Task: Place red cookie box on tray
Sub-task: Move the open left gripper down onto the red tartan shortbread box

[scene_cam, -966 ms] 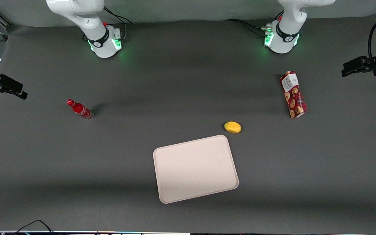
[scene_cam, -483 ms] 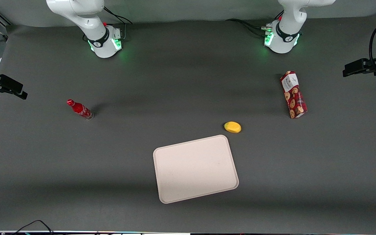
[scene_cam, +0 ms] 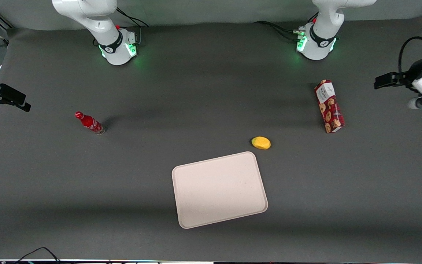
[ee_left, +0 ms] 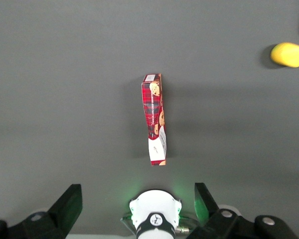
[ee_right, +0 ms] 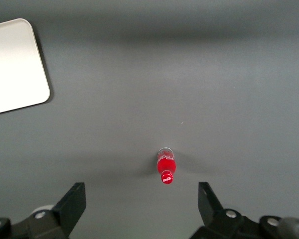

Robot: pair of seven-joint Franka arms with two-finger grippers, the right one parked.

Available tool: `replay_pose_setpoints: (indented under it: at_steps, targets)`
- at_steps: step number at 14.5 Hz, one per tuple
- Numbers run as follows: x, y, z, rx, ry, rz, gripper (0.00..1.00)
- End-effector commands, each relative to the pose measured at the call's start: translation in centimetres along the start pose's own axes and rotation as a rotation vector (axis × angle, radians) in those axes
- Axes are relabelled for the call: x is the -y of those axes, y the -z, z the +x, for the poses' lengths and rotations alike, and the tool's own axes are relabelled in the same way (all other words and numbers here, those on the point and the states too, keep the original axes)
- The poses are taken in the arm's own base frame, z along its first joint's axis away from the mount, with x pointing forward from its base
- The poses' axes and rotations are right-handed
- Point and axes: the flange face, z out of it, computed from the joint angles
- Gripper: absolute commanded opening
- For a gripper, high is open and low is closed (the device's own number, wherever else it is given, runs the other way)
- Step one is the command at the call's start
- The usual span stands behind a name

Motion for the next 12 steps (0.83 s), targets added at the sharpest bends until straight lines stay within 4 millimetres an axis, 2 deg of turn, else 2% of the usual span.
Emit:
replay_pose_setpoints:
  at_steps: [1,4,6,8,12]
  targets:
    - [0.6,-8.8,-0.7,0.006,-0.009,0.000,1.00]
    - [0.5,-17.1,1.0,-0.014,-0.011,0.001,1.00]
    - [0.4,-22.4,1.4,-0.018,-0.002,0.002,1.00]
    - [0.1,-26.5,0.8,-0.056,0.001,0.001,1.00]
    - [-0.1,-33.5,-0.2,-0.112,-0.003,0.005,1.00]
